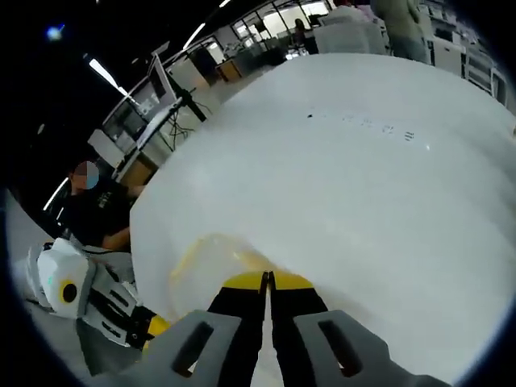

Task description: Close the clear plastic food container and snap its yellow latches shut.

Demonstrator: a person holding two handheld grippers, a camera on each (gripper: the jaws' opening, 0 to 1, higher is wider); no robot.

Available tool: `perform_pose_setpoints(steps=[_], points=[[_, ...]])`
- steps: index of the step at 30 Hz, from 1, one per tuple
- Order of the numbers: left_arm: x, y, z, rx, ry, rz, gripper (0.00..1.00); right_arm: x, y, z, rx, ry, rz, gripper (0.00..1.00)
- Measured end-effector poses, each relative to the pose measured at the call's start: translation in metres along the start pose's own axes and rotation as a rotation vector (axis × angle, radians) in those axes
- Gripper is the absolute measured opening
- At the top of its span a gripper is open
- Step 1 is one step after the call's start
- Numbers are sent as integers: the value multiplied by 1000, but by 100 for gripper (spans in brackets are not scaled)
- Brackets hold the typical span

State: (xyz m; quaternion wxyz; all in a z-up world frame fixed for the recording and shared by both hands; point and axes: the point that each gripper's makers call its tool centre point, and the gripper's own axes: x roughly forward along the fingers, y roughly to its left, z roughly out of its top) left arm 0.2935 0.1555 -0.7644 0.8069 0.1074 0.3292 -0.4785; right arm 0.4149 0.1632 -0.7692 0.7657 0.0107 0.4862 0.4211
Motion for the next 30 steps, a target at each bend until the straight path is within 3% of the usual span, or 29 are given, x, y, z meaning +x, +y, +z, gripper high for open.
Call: perform_pose_setpoints(steps=[1, 2, 7, 11, 13, 19, 23, 26, 30], points=[[-2, -4, 3, 11, 3, -27, 12, 0, -1, 2, -10, 8, 0, 1], [-3, -6, 8, 23, -14, -42, 16, -1, 0, 3, -26, 9, -1, 3], [-8, 12, 17, 171, -37, 20, 22, -5, 4, 5, -132, 37, -14, 8], [-6, 20, 20, 210, -42, 36, 35, -5, 6, 1, -242, 81, -24, 18], [-4, 23, 20, 228, -38, 42, 41, -3, 8, -1, -345, 104, -28, 23], [3, 36, 15, 414, 26, 77, 42, 0, 11, -7, -540, 169, -5, 36], [10, 37, 7, 400, 59, 70, 42, 0, 12, -13, -612, 240, 13, 41], [10, 40, 5, 487, 84, 85, 41, -2, 7, -16, -668, 318, 31, 44], [11, 41, 2, 534, 108, 93, 38, -5, 1, -19, -776, 421, 25, 44]])
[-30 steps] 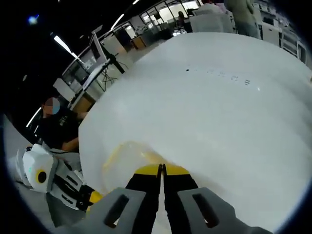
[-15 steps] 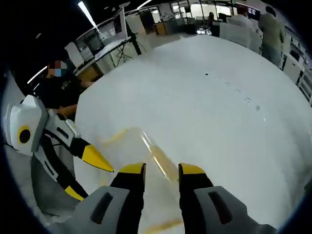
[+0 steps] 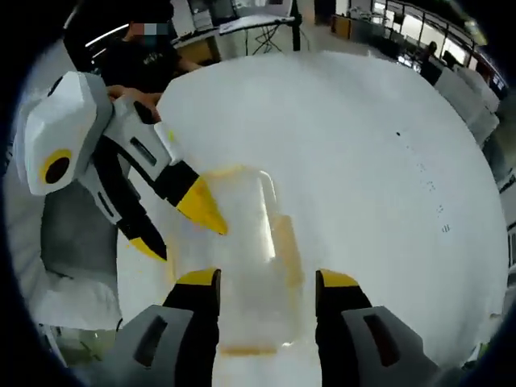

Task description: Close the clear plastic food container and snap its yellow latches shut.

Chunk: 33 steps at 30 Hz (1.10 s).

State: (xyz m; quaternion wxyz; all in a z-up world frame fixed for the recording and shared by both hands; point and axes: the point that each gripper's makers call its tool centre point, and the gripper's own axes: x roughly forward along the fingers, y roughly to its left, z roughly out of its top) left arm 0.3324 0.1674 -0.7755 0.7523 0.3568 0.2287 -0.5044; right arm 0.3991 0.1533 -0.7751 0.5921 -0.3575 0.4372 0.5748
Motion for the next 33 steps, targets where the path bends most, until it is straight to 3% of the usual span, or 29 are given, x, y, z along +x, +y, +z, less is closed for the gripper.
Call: perform_pose_setpoints(steps=[5, 7, 9, 10, 11, 14, 16, 19, 22, 25, 30, 33], points=[[0, 1, -1, 12, 5, 7, 38, 2, 1, 2, -95, 82, -2, 46], [1, 1, -3, 83, 28, 20, 38, 3, 11, 5, -155, 116, -4, 45], [3, -1, -4, 80, 35, 27, 38, 5, 19, 5, -206, 157, 27, 40], [3, 1, -5, 180, 49, 39, 38, 7, 27, 4, -208, 178, 70, 37], [4, 0, -8, 274, 77, 70, 38, 8, 22, 4, -218, 199, 39, 37], [5, 0, -12, 348, 128, 144, 37, 10, 22, 2, -173, 210, 47, 38], [7, -1, -11, 328, 130, 149, 37, 10, 21, 0, -90, 212, 69, 39], [5, 1, -10, 263, 108, 134, 37, 12, 24, 1, -33, 190, 86, 43], [2, -1, -7, 164, 71, 54, 38, 14, 27, 0, -13, 176, 103, 48], [0, -1, -7, 155, 54, 3, 39, 14, 26, 0, -7, 171, 112, 48], [3, -2, -7, 169, 75, 8, 39, 13, 30, 0, -22, 183, 116, 47], [3, -1, -7, 171, 85, 10, 38, 12, 33, 2, -84, 210, 99, 47]])
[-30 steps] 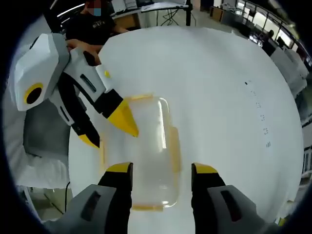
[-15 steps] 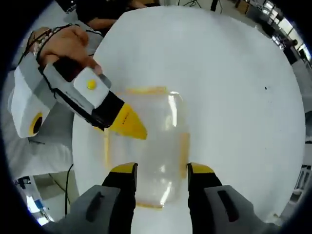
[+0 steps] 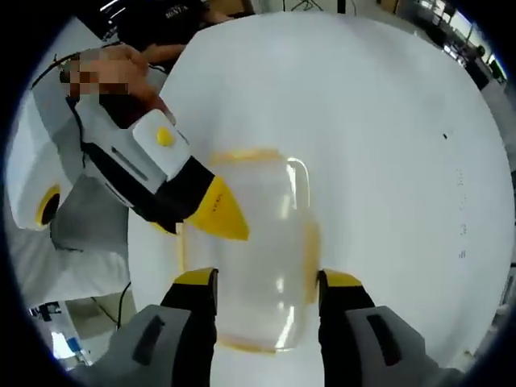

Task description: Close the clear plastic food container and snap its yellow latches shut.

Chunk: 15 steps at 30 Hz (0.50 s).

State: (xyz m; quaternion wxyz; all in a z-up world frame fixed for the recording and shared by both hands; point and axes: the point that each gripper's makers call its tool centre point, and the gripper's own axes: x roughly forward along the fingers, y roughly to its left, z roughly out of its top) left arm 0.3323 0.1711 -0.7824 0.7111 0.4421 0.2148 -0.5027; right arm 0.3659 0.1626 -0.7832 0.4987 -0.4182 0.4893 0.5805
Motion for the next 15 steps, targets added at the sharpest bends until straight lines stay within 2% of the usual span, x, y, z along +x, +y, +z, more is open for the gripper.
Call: perform_pose_setpoints(steps=[4, 7, 15], points=[[-2, -1, 1, -30, -21, -55, 41, -1, 1, 2, -33, 51, -39, 46], [-2, -2, 1, -37, -31, -70, 42, -2, 2, 2, -43, 83, -61, 46], [-5, -3, 3, -92, -43, -141, 45, -2, -1, 2, -36, 92, -69, 46]])
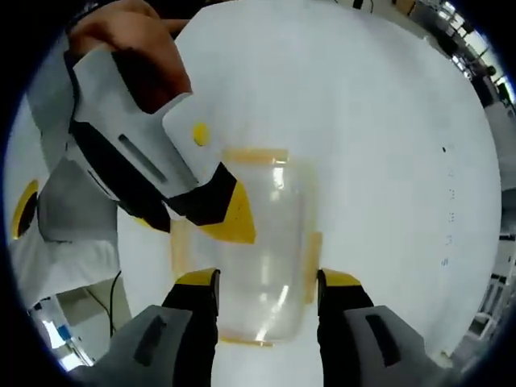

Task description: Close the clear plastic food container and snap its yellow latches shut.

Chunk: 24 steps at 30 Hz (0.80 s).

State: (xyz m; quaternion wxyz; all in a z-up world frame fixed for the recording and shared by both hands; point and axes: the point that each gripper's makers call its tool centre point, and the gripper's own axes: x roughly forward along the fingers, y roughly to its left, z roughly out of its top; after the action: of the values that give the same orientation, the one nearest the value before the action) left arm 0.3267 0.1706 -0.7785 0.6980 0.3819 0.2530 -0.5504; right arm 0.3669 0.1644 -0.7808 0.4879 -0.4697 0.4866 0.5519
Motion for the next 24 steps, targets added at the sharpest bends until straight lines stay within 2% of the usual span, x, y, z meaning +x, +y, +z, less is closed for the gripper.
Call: perform_pose_setpoints(steps=[6, 10, 11, 12, 13, 14, 15, 24], points=[[-2, -3, 2, -45, 24, -60, 48, 0, -1, 1, 0, 3, 0, 46], [-3, -9, 2, -75, 25, -110, 56, 1, -1, 1, 0, 9, 0, 46], [-3, -7, 2, -66, 27, -99, 52, 1, -1, 1, 0, 10, 0, 46], [-2, 6, -1, -10, 41, -24, 45, 1, -1, 1, 0, 10, 0, 46], [-1, 14, -1, 28, 47, 23, 36, 1, -1, 1, -1, 9, 0, 46], [0, 7, 0, -27, 32, -4, 36, 1, -1, 1, 0, 7, 1, 46], [0, 4, 1, -30, 37, -25, 36, 0, -1, 1, 0, 4, 1, 46], [0, 5, 1, -24, 48, -11, 36, -1, 0, 1, -2, -3, 8, 46]])
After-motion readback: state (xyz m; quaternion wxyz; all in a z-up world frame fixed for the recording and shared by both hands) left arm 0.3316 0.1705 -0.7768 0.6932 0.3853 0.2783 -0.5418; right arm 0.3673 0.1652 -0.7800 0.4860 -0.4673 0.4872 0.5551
